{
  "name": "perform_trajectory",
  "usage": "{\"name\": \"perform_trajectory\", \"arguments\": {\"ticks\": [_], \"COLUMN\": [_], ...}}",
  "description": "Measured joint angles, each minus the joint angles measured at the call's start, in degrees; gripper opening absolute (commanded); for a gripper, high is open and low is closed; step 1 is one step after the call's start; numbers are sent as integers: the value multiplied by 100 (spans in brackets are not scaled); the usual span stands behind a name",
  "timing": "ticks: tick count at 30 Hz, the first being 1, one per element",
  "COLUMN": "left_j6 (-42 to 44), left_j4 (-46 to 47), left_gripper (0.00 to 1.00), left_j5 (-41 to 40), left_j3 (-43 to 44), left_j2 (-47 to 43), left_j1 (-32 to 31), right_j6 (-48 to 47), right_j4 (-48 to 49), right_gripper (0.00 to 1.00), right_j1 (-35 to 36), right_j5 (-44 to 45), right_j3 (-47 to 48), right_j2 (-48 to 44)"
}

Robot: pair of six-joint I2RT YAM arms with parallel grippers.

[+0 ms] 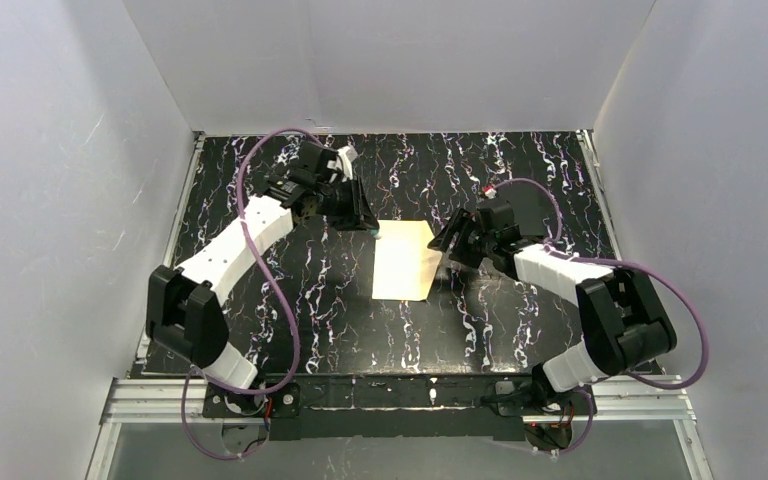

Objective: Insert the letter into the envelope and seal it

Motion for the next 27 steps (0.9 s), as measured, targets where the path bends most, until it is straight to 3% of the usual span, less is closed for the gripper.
{"name": "perform_trajectory", "arguments": {"ticks": [4, 10, 15, 22, 27], "left_j6": [149, 238, 225, 72, -48], "left_j4": [-37, -74, -114, -37, 157], "left_gripper": [0, 0, 0, 0, 0], "left_j5": [-254, -673, -826, -920, -1049], "left_j3": [0, 0, 7, 22, 138], "left_j2": [315, 807, 1080, 1161, 1558], "left_j1": [-236, -590, -743, -785, -964], "right_j6": [-365, -1043, -1283, -992, -754], "right_j4": [-570, -992, -1025, -750, -442], "right_gripper": [61, 57, 51, 48, 40], "right_j1": [0, 0, 4, 33, 44], "right_j5": [260, 37, -697, -1464, -1816], "right_j3": [350, 960, 1825, 2079, 2487], "right_j2": [-234, -114, 741, 1685, 2437]}}
